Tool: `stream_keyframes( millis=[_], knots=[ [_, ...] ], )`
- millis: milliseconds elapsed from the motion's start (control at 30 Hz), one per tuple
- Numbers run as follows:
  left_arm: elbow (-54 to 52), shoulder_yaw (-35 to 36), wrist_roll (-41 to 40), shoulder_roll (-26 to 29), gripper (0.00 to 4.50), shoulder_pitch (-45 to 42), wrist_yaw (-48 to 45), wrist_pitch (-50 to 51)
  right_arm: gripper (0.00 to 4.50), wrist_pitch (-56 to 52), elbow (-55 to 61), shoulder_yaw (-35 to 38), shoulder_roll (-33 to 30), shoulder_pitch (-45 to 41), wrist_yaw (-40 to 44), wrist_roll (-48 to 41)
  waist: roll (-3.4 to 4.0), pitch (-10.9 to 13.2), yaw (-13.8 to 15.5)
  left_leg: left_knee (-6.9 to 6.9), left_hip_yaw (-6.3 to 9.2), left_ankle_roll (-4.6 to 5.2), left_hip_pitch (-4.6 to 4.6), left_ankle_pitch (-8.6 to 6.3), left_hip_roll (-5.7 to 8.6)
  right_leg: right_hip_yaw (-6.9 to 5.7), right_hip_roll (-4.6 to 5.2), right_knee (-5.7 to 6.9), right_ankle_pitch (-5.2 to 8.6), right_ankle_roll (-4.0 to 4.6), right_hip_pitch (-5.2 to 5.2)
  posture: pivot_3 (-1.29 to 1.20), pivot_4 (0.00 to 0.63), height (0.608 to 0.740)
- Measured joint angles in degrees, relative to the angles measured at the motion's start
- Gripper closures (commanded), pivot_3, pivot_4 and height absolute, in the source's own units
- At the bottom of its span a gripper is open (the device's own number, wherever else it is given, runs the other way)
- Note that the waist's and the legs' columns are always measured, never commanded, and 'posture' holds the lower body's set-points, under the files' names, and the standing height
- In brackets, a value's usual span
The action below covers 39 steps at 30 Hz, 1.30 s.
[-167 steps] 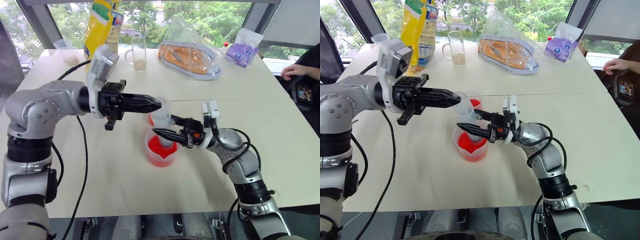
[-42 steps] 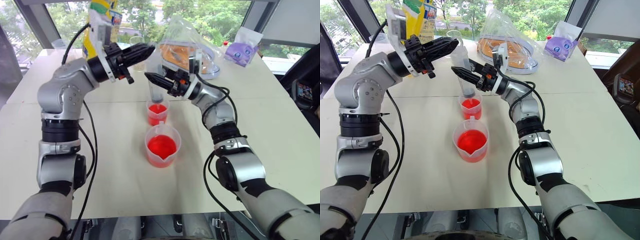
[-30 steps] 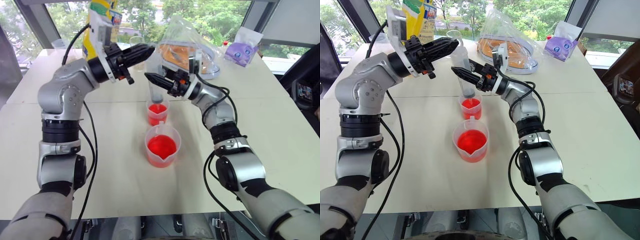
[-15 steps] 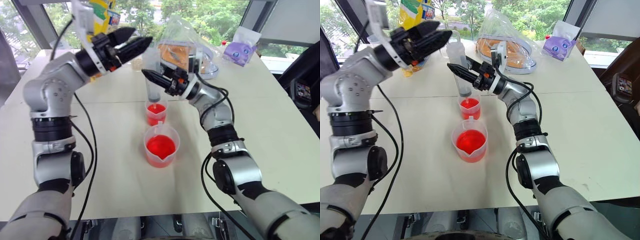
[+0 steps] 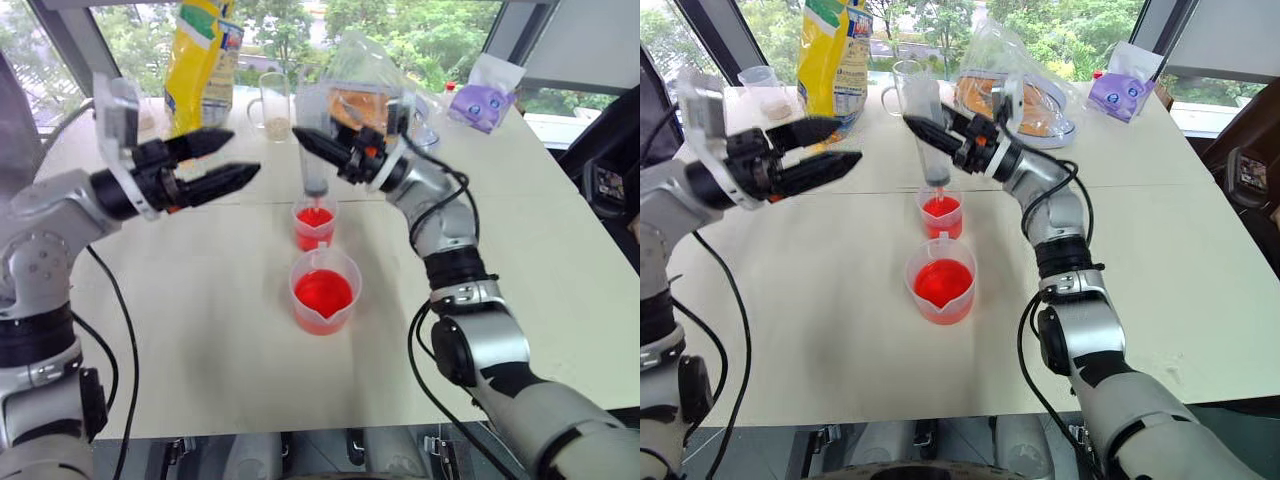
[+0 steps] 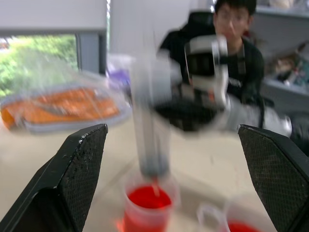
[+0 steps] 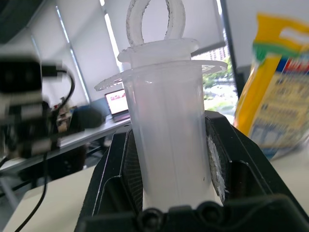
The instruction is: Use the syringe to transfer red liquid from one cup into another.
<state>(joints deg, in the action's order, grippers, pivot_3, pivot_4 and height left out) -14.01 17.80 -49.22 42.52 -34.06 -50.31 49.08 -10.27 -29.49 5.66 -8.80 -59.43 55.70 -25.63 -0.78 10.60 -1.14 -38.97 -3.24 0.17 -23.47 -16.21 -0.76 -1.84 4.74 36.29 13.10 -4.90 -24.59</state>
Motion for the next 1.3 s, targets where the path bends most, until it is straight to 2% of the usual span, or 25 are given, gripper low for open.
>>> stream_keyframes(
  millis=[100,267,433,600,767,833,867,967,1133,1300],
  knots=[
    [-2.0,-1.6,0.2,0.8,0.07,3.0,-1.7,-1.0,3.09,-9.7,8.1,-1.0,-4.0,-0.3,-6.5,1.2,0.01,0.0,0.0,0.04,0.0,0.0,-0.03,0.0,0.02,0.0,0.11,-0.03,0.09,0.19,-0.03,0.0,0.15,0.74],
    [-2.9,-3.8,1.2,1.1,0.07,6.4,-3.5,-2.6,3.09,-39.2,21.4,1.1,-13.3,-0.7,-18.7,-2.8,0.0,0.0,0.1,0.1,0.01,0.08,-0.1,-0.06,0.04,-0.03,0.27,-0.1,0.13,0.38,-0.11,0.0,0.15,0.74],
    [-3.7,-5.0,1.1,0.9,0.07,6.9,-4.6,-3.6,3.09,-64.4,25.0,2.5,-20.7,-0.9,-26.8,-3.5,0.01,0.0,0.0,0.23,0.0,0.09,-0.11,-0.06,0.04,-0.02,0.28,-0.16,0.2,0.58,-0.17,0.0,0.15,0.74],
    [-4.0,-5.8,1.1,0.0,0.07,7.2,-4.9,-3.8,3.09,-79.0,26.0,1.6,-24.7,6.2,-30.2,-2.8,0.01,0.0,0.2,0.36,-0.04,0.12,-0.13,-0.05,0.07,-0.03,0.26,-0.22,0.22,0.61,-0.2,0.0,0.15,0.74],
    [-4.2,-5.8,1.0,-0.1,0.07,7.2,-4.9,-4.4,3.09,-81.8,25.4,0.3,-25.0,14.3,-33.9,-2.7,0.02,0.0,0.0,0.34,-0.13,0.16,-0.15,-0.04,0.07,0.01,0.07,-0.21,0.18,0.52,-0.21,0.0,0.15,0.74],
    [-4.5,-5.8,1.0,-0.1,0.0,7.3,-4.9,-4.4,2.05,-81.8,25.3,0.3,-25.1,14.5,-35.0,-2.7,0.02,0.0,0.1,0.28,-0.11,0.17,-0.14,-0.04,0.02,-0.02,-0.19,-0.18,0.09,0.35,-0.2,0.0,0.15,0.74],
    [-4.6,-5.8,1.0,-0.1,0.0,7.4,-4.9,-4.4,1.75,-81.8,25.3,0.3,-25.2,14.5,-35.3,-2.6,0.02,0.0,0.2,0.26,-0.1,0.17,-0.14,-0.04,0.01,-0.03,-0.23,-0.17,0.09,0.34,-0.19,0.0,0.15,0.74],
    [-4.8,-5.8,0.8,0.0,0.0,7.5,-4.9,-4.4,0.18,-81.8,25.3,0.3,-25.2,14.8,-36.4,-2.3,0.02,0.0,0.3,0.2,-0.1,0.19,-0.14,-0.05,0.0,-0.05,-0.3,-0.17,0.09,0.32,-0.17,0.0,0.15,0.74],
    [-5.0,-5.8,-0.1,0.7,0.0,8.6,-5.0,-4.4,0.09,-80.8,27.8,-0.8,-27.2,14.9,-33.6,-3.2,0.02,0.0,0.3,0.16,-0.11,0.27,-0.15,-0.1,0.01,-0.05,-0.3,-0.17,0.04,0.18,-0.15,0.0,0.15,0.74],
    [-5.4,-5.6,-0.9,2.4,0.0,9.2,-5.7,-4.3,0.09,-70.9,36.7,-3.4,-37.5,14.8,-21.5,-6.8,0.01,0.0,0.4,0.11,-0.07,0.35,-0.15,-0.15,0.02,-0.05,-0.3,-0.2,0.14,0.04,-0.09,0.0,0.15,0.74]
  ],
)
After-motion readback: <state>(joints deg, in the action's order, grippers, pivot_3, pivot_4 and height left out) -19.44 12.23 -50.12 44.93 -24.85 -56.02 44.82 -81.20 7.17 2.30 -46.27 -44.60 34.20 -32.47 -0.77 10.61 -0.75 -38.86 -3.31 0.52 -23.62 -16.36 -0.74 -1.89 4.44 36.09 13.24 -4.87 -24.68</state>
